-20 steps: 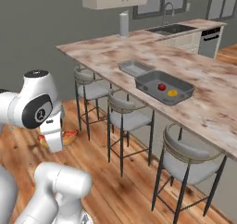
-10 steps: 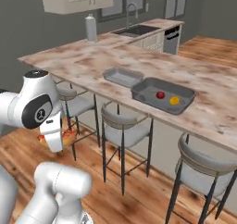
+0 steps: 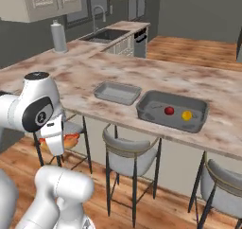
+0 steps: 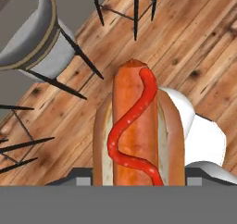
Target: Place the cold items (mango and tomato) from the fridge in one tupperware on the dining counter. Place the warm items (kebab skewer and hot dog) in the stove area in another tupperware.
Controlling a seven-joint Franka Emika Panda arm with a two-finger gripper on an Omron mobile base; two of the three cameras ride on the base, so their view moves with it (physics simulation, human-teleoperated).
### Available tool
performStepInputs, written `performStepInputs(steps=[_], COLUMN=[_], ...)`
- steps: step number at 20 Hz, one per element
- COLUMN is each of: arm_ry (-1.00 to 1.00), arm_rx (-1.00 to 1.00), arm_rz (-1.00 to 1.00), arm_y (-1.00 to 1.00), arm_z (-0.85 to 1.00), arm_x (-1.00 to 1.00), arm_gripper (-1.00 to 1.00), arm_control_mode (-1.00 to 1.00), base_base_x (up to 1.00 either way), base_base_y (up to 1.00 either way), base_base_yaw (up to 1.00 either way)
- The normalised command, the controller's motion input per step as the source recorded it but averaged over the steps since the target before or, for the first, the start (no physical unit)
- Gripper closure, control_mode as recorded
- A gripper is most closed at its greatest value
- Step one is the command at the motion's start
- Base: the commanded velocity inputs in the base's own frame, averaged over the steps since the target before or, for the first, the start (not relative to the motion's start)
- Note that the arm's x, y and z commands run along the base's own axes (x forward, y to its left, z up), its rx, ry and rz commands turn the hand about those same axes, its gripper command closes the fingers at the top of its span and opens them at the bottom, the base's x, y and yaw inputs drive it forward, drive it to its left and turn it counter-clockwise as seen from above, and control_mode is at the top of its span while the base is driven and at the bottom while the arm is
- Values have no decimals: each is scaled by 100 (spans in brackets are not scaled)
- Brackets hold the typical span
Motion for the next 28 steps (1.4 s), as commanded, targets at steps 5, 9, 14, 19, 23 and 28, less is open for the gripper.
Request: performStepInputs(steps=[5,9,14,19,23,28], arm_ry=[0,0,0,0,0,1], arm_rx=[0,0,0,0,0,0], arm_rz=[0,0,0,0,0,3], arm_y=[0,0,0,0,0,-2], arm_z=[0,0,0,0,0,0], arm_x=[0,0,0,0,0,36], arm_gripper=[100,100,100,100,100,100], arm_control_mode=[100,100,100,100,100,-100], base_base_x=[100,93,51,6,22,0], base_base_y=[93,66,36,0,1,0], base_base_yaw=[-42,-38,-36,-5,0,0])
